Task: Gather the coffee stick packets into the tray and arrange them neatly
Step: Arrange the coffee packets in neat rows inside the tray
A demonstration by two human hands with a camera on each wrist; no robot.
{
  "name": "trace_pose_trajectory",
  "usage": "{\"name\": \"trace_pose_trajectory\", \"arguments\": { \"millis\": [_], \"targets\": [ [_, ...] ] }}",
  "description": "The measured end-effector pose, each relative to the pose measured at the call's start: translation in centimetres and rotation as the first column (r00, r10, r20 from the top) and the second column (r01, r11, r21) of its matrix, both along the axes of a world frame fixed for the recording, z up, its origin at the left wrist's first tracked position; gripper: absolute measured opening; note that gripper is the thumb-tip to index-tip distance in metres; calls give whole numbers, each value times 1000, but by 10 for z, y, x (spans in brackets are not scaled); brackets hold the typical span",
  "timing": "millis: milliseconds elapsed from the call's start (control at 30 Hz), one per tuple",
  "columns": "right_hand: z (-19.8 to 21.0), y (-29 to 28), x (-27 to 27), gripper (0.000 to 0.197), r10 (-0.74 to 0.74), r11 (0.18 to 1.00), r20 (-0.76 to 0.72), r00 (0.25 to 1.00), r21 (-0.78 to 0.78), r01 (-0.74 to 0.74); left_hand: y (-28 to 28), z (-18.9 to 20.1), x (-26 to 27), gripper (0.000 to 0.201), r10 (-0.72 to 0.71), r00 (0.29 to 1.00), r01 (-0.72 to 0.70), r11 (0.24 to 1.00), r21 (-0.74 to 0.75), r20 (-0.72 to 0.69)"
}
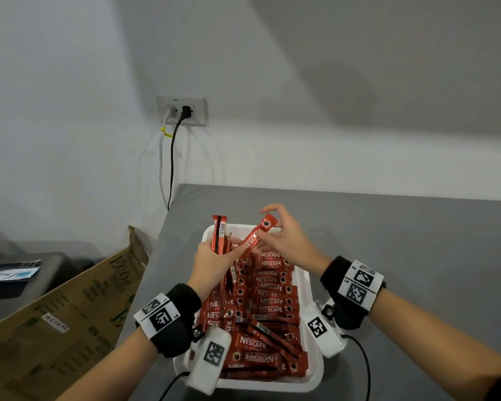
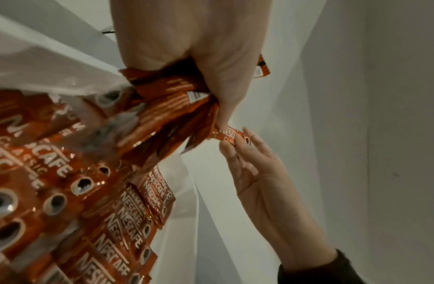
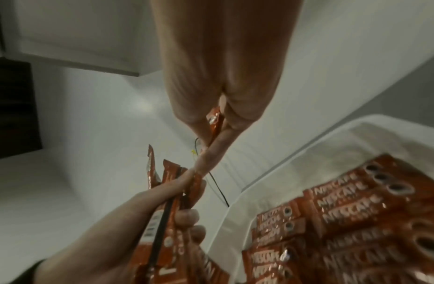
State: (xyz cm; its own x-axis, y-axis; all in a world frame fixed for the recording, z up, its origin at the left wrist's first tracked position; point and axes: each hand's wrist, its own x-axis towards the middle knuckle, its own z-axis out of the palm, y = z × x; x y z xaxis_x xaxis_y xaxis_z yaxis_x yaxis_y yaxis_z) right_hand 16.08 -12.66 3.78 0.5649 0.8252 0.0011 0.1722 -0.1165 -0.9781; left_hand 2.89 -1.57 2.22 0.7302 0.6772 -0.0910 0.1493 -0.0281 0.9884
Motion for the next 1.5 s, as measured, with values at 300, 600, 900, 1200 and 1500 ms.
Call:
{"name": "trace_pose_trajectory", "arguments": {
  "millis": [300,600,900,1200,1500],
  "targets": [
    [6,-9,24,13,353,898,457,816,-409,-160,-3,-4,4,7,-143,977,181,950,253,-160],
    [-30,-1,36,12,318,800,478,819,-598,38,3,-14,1,7,1,994,15,989,147,-112],
    [-47,10,38,14,396,695,471,788,-714,78,11,-23,-5,12,3,996,6,995,97,-93],
    [-47,11,38,12,436,700,530,727,-707,96,4,-20,-5,9,-28,998,33,997,74,-64],
    [-46,13,40,15,483,702,592,645,-702,119,3,-19,-5,9,-34,998,37,998,51,-62]
  ]
}}
